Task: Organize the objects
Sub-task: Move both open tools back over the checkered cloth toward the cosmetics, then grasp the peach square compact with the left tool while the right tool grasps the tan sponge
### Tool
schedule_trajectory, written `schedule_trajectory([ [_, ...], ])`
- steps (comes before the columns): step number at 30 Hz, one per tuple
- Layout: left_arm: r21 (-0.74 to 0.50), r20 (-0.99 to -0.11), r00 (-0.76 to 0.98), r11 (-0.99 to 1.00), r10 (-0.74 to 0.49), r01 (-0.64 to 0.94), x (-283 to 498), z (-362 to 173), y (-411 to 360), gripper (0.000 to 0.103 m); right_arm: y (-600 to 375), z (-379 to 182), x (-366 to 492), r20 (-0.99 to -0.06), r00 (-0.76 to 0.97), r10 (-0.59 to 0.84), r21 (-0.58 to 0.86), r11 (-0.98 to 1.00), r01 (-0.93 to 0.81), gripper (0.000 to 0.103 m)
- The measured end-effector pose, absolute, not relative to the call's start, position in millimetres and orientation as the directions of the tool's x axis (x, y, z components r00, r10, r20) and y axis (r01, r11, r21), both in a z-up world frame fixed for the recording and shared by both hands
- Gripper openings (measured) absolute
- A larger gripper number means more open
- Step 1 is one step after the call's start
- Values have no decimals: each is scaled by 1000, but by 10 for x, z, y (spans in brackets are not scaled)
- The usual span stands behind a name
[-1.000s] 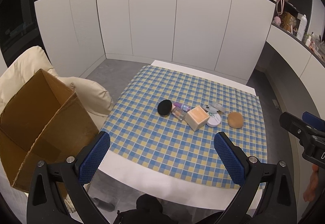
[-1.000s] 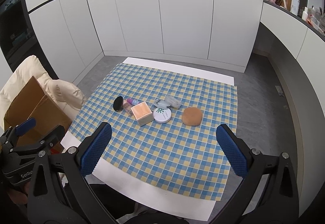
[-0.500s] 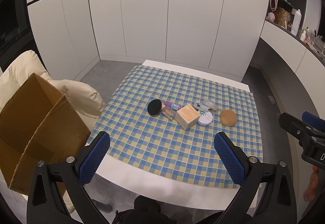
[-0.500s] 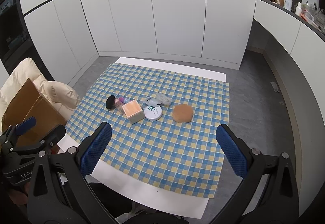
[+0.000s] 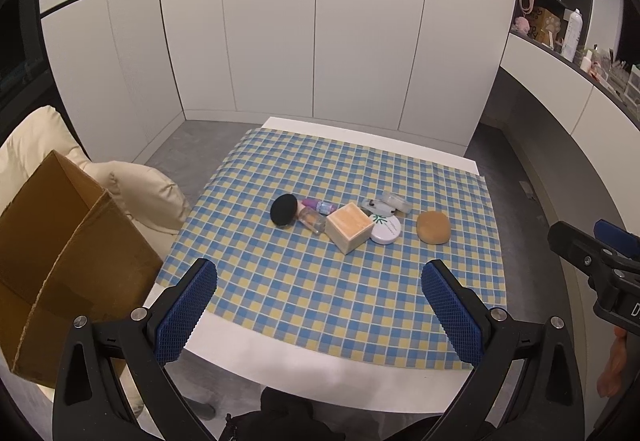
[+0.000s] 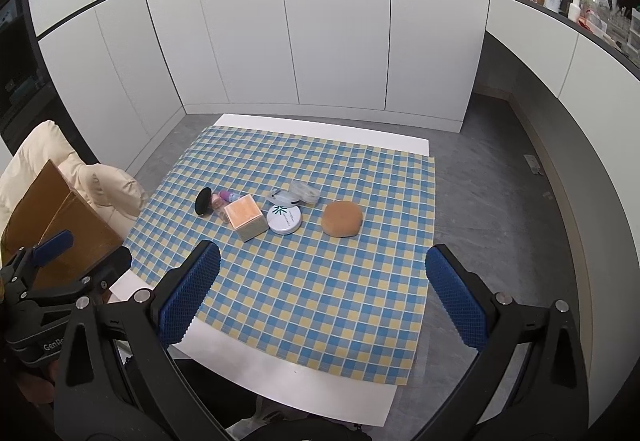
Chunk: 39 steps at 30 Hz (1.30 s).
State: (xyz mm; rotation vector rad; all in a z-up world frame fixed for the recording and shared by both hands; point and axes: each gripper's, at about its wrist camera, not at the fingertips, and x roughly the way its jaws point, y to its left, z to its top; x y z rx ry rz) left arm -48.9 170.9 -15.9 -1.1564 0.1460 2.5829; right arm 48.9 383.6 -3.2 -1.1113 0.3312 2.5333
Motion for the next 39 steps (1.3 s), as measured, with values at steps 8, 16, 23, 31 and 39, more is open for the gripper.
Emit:
schedule_trajectory([
  [8,-30,-745,-619,-940,247,-339,-454,-147,1840,102,3923,-44,581,-746,-621,241,65,-902,-427,103],
  [16,-21,-768,-585,-923,260,-384,-466,-204,2034,102,4078,-105,737,-761,-594,260,55,-887,-458,103],
  [23,12,-793,-568,-927,219,-374,-602,-471,2076,102,4121,-381,618,-804,-548,230,50,-893,-447,103],
  [31,27,-808,-548,-916,215,-400,-1055,-838,2139,99,4231,-779,340,-845,-491,213,22,-903,-428,103],
  [39,43,-826,-505,-865,251,-500,-1345,-1280,2345,92,4390,-1292,-70,-870,-453,195,19,-905,-426,103],
])
